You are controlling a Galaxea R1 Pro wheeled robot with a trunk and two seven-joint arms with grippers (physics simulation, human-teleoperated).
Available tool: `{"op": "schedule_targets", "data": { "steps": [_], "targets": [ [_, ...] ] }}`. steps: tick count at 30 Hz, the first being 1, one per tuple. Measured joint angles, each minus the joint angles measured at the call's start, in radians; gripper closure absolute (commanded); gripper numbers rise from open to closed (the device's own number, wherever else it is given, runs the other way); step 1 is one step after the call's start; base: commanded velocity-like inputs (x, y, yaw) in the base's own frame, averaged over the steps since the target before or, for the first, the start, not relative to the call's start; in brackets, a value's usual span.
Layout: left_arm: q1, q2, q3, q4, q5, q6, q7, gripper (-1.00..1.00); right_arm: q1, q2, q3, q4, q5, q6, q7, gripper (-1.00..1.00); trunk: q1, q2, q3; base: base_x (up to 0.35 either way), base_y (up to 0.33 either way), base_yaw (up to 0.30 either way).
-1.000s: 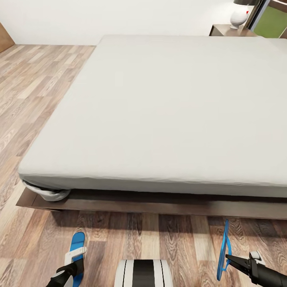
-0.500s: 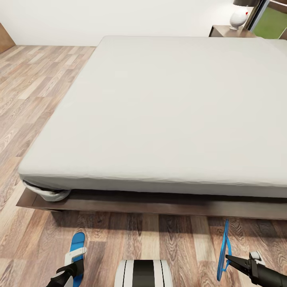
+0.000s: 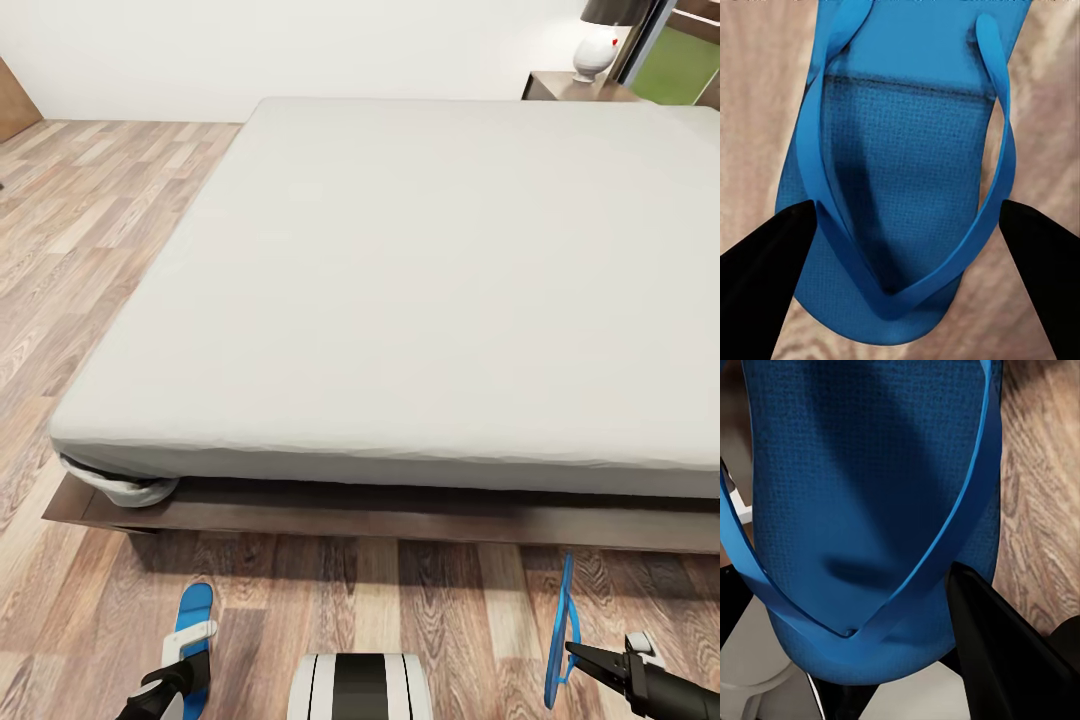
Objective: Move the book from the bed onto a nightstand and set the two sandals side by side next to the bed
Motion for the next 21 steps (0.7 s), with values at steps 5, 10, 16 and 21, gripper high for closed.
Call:
{"op": "schedule_targets", "data": {
  "steps": [5,10,16,21],
  "targets": [
    [0.0,0.0,0.0,0.0,0.0,0.0,0.0,1.0,0.0,0.0,0.0,-0.001,0.001,0.0,0.0,1.0,0.0,0.0,0.0,0.0,0.0,0.0],
    [0.0,0.0,0.0,0.0,0.0,0.0,0.0,1.0,0.001,0.0,-0.001,-0.001,0.001,0.0,0.0,1.0,0.0,0.0,0.0,0.0,0.0,0.0],
    [0.0,0.0,0.0,0.0,0.0,0.0,0.0,1.0,0.0,0.0,0.0,-0.001,0.001,0.0,0.0,1.0,0.0,0.0,0.0,0.0,0.0,0.0],
    [0.0,0.0,-0.001,0.0,0.0,0.0,0.0,1.0,0.0,0.0,0.0,-0.001,0.001,0.0,0.0,1.0,0.0,0.0,0.0,0.0,0.0,0.0]
  ]
}}
